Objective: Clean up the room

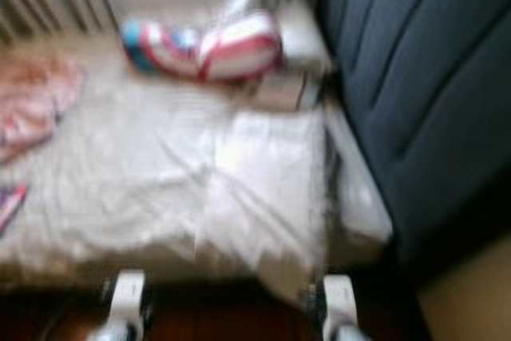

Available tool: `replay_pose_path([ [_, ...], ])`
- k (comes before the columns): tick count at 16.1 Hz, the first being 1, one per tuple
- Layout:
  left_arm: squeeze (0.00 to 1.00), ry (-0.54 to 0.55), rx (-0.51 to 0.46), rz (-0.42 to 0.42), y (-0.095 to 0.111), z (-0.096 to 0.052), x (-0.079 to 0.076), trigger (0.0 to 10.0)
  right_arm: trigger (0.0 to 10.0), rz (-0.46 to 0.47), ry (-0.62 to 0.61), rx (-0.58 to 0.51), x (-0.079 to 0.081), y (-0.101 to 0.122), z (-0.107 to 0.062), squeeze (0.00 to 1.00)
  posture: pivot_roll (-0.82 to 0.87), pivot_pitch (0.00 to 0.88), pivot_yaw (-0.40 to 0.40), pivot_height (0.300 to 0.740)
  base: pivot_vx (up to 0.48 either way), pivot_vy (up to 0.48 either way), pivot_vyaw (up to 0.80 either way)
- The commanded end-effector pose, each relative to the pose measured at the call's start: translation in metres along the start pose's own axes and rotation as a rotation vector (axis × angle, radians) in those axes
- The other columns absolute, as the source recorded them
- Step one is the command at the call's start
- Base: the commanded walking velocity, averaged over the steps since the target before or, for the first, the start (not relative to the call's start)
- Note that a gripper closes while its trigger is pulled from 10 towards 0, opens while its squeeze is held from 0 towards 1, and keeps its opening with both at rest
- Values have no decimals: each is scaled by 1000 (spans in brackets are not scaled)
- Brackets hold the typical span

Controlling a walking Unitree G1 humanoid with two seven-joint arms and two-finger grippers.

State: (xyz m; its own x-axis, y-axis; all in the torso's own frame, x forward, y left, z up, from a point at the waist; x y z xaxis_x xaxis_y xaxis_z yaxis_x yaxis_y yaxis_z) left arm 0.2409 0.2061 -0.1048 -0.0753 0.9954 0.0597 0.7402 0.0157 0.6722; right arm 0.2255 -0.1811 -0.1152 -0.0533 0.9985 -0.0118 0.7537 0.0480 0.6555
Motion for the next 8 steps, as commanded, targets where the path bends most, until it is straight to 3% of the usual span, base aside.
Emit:
replay_pose_path([
  [1, 0, 15, 20, 2, -6, -1, 6, 10000, 10000, 15, 11, 20, 6, -8, -1, 0, -117, 61, -54, 740, 0, 0, 0],
  [8, 0, 12, 19, 3, -7, -1, 4, 10000, 10000, 11, 13, 20, 5, -9, -2, 0, -114, 49, -59, 740, 0, 0, 0],
])
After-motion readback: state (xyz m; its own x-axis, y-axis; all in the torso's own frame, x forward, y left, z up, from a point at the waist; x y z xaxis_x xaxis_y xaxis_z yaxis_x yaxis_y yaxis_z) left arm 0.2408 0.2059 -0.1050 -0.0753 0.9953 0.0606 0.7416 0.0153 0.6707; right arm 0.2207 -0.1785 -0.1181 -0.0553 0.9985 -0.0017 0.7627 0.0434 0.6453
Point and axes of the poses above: a point about 5 cm out from each wrist's last joint towards the gripper, its own z axis pointing out of the wrist towards the gripper, its own y axis along the axis of the wrist's last joint, x = y × z, the point moved 5 cm from there along z, pointing out of the wrist towards the gripper, and after that the axes turned 2 degrees about -z, right-handed, at the moved point
